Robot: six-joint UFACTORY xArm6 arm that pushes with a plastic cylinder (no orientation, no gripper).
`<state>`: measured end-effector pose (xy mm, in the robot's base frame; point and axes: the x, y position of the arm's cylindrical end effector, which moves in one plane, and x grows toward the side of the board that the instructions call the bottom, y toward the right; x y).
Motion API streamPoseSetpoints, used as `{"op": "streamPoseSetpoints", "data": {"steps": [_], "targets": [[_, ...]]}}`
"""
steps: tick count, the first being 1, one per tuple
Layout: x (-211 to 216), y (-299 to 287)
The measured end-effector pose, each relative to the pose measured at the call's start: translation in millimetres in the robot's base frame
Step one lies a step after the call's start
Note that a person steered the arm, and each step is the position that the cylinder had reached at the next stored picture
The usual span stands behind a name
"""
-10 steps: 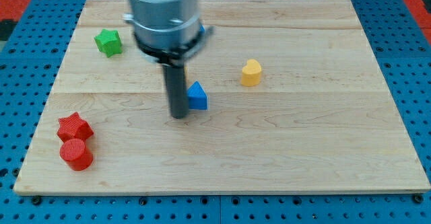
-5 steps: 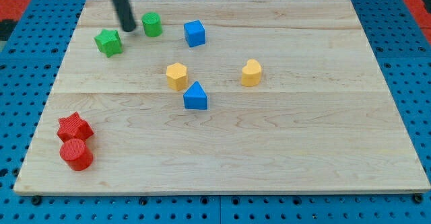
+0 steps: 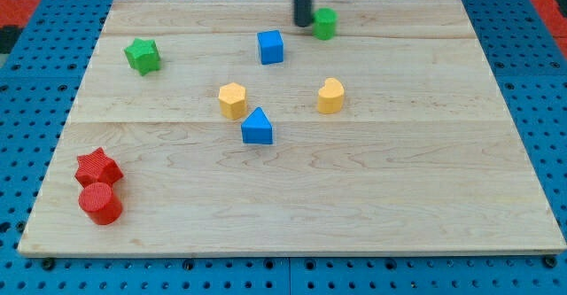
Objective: Move the green star diagonally to the green circle
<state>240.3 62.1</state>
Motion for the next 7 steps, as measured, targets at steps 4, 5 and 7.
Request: {"op": "streamPoseSetpoints", "data": {"steps": [4,5,7], "targets": [[28.4,83.9],[19.8,62.1],[46.3,97.5]]}}
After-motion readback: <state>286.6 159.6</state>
